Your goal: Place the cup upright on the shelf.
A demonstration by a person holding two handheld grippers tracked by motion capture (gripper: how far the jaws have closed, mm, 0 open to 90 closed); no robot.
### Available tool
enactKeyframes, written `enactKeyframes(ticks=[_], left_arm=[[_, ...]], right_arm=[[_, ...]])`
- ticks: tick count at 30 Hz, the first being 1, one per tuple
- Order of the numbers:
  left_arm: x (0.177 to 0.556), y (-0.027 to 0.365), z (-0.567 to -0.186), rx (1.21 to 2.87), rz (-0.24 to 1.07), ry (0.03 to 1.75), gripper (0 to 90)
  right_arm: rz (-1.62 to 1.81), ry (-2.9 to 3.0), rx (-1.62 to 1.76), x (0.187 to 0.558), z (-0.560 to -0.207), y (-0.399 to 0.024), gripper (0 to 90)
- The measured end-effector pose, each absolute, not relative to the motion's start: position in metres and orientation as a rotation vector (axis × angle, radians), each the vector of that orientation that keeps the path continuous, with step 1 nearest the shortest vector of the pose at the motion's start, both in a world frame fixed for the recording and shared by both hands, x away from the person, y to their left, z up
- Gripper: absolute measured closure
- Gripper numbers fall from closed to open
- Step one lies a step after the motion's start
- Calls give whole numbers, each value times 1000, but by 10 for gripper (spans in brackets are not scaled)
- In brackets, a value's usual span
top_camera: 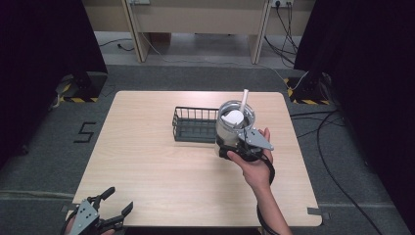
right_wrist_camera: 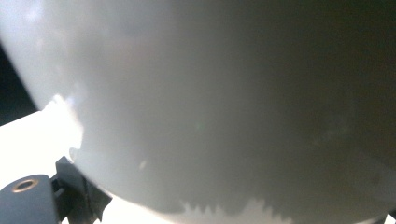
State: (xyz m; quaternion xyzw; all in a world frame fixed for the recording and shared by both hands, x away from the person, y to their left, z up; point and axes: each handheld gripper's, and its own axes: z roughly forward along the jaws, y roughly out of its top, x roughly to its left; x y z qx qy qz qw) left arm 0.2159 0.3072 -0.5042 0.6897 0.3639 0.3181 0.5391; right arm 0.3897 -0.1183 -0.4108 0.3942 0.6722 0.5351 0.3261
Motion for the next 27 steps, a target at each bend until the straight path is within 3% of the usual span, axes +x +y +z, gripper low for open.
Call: enactKeyframes(ticks=[27], left_arm=[[216,308,-504,1637,747,863,197]], right_arm=[[1389,1747,1024,441,-375,-90,100]])
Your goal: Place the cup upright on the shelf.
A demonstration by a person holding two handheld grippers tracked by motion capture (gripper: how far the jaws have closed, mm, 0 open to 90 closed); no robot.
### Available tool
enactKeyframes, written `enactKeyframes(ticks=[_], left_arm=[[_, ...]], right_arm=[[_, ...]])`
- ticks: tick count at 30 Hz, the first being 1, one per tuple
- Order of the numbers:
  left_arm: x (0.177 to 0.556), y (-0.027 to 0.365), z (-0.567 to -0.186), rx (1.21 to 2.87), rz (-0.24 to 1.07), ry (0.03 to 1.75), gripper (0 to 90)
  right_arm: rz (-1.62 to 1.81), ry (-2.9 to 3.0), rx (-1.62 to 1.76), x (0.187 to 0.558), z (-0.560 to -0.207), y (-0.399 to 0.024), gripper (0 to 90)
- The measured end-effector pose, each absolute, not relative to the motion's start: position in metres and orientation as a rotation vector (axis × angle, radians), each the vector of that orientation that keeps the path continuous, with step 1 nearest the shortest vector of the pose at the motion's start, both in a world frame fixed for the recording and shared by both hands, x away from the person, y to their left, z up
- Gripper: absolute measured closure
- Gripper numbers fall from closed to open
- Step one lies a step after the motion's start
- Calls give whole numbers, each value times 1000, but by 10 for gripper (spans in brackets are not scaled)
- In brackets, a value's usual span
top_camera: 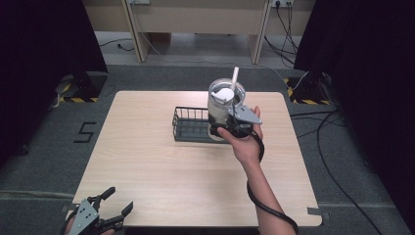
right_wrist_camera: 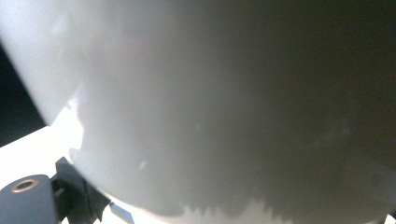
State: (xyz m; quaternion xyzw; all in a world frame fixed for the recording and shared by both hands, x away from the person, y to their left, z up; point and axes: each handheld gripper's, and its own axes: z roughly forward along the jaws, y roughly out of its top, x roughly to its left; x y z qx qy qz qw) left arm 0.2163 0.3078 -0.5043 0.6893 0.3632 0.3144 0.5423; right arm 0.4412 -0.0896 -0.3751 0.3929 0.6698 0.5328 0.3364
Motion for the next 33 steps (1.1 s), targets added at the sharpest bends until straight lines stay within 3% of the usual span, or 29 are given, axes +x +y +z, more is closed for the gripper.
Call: enactKeyframes(ticks=[33], left_arm=[[217,309,-505,1633,742,864,198]], right_arm=[[1379,1722,1069,497,-365,-61,100]])
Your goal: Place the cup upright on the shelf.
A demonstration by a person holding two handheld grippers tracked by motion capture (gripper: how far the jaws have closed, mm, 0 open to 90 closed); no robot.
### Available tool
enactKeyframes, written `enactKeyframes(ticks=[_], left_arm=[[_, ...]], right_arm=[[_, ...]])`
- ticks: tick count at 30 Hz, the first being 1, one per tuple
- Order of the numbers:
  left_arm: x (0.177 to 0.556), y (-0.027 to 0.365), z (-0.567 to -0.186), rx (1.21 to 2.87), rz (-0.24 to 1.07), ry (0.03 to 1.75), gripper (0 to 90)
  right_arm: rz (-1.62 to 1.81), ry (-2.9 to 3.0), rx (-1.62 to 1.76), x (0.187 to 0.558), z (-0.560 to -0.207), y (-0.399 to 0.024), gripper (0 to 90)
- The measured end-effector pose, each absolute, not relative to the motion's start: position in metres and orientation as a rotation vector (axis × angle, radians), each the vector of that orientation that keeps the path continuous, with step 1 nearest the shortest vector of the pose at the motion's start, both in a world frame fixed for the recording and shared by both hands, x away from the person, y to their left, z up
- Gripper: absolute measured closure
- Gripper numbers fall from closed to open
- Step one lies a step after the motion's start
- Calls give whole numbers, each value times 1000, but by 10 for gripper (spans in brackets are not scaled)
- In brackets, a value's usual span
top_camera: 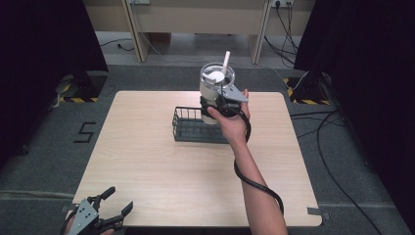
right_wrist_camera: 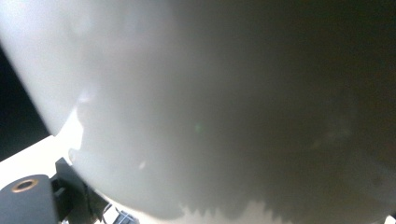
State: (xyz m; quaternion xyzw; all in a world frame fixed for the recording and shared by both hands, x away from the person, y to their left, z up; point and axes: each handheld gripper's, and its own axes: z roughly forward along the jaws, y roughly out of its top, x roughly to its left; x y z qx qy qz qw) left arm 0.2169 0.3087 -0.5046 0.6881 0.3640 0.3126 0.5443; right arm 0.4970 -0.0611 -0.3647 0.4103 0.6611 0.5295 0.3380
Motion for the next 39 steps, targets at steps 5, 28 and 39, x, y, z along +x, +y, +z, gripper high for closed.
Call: enactKeyframes(ticks=[5,28,39], left_arm=[[217,309,-504,1632,743,863,198],[216,310,-504,1627,742,858,199],[216,310,-504,1627,742,857,199]], right_arm=[[1373,1720,1075,502,-366,-59,100],[1352,1760,1095,518,-381,-43,99],[1309,1790,1100,522,-395,-41,97]])
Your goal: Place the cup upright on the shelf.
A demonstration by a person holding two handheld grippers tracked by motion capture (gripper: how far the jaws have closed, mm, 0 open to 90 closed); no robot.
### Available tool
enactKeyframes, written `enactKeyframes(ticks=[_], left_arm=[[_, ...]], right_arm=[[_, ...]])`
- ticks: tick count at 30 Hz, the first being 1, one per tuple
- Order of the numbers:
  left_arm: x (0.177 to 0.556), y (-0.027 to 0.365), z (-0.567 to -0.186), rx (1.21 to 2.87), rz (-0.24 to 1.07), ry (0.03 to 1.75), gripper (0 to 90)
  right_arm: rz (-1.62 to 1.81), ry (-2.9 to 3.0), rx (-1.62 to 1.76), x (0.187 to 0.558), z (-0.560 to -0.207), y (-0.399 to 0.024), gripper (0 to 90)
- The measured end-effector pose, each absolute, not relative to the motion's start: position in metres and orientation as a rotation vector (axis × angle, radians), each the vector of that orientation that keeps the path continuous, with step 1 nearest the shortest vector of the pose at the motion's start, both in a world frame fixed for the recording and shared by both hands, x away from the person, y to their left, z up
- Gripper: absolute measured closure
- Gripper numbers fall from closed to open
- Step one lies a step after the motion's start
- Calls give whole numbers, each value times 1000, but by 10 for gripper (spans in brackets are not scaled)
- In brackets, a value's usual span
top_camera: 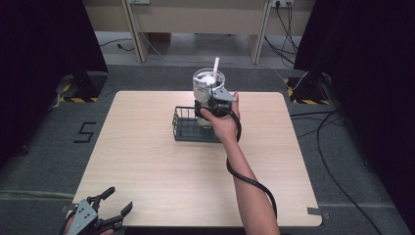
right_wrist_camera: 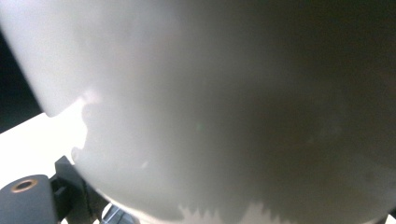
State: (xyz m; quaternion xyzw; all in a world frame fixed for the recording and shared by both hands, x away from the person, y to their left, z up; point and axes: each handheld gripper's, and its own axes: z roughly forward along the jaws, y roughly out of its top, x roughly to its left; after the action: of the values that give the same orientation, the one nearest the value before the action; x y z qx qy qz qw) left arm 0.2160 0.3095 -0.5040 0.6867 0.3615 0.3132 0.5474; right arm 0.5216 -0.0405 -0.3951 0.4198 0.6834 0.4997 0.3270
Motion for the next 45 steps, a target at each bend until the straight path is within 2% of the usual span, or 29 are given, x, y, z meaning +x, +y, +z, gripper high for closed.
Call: enactKeyframes(ticks=[12,37,45], left_arm=[[216,310,-504,1629,741,856,201],[216,310,-505,1629,739,857,201],[216,310,-505,1631,739,856,201]], right_arm=[[1275,1823,1112,525,-415,-37,88],[1316,1751,1141,520,-422,-39,74],[1302,1750,1129,520,-424,-38,36]])
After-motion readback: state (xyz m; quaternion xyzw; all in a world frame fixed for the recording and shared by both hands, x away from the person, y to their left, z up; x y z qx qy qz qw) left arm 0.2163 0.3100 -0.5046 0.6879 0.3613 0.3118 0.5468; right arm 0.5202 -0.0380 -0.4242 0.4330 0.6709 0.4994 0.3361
